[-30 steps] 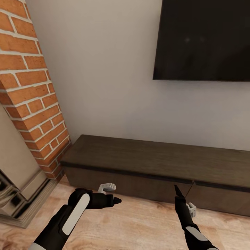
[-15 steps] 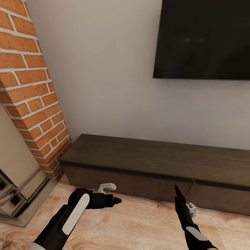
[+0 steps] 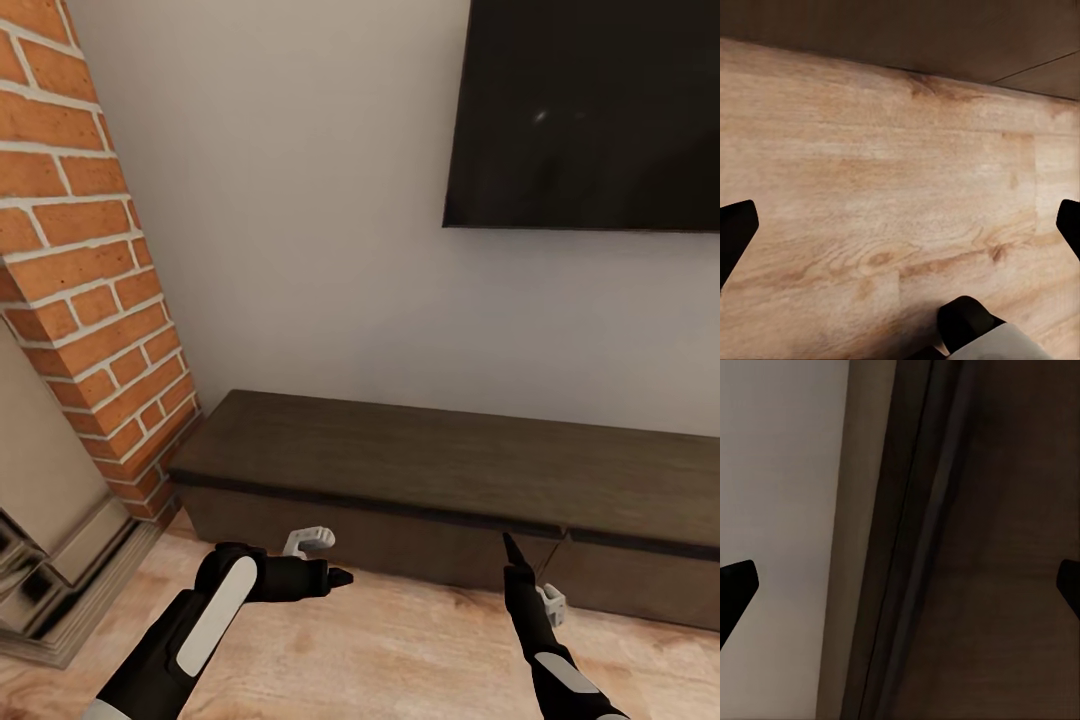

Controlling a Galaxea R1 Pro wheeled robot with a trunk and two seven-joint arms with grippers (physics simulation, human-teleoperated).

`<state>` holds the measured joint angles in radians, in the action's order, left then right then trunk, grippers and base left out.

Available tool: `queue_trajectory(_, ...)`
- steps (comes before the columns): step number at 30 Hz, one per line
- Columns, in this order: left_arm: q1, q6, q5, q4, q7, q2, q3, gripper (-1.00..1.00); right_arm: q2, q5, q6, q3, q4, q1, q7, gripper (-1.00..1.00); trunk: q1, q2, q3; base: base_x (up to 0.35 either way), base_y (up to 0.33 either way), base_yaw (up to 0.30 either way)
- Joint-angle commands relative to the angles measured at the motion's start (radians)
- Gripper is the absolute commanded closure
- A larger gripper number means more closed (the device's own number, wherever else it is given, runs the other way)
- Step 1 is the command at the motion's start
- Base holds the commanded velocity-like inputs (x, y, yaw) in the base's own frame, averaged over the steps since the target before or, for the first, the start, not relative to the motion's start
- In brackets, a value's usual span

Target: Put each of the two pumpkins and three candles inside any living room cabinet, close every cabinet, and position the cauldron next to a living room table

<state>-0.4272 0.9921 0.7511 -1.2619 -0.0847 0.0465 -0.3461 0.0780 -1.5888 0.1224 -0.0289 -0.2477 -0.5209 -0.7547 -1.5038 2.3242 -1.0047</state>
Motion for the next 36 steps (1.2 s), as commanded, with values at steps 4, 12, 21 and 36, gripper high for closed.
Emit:
queue_trajectory(4,-0.001,0.002,0.011,-0.001,-0.009,0.001,-0.003,-1.00,0.000,-0.002,0.005,-0.003,0.001,-0.001,-0.001,-1.00,0.000,0.000,-0.001,0.051,0.000,0.000)
queue_trajectory(12,-0.001,0.002,0.011,-0.001,-0.009,0.001,-0.007,-1.00,0.000,-0.002,0.005,-0.003,0.002,-0.001,0.001,-1.00,0.000,0.000,-0.001,0.105,-0.026,0.000)
queue_trajectory(21,-0.001,0.002,0.011,-0.002,-0.009,0.003,-0.007,-1.00,0.000,-0.002,0.019,-0.003,0.005,-0.001,0.004,-1.00,-0.012,0.021,-0.010,0.007,-0.002,0.000)
queue_trajectory(36,-0.001,0.002,0.011,-0.002,-0.009,0.003,-0.007,-1.00,0.000,-0.003,0.046,-0.003,0.007,-0.001,0.004,-1.00,-0.023,0.042,-0.020,0.000,0.000,0.000)
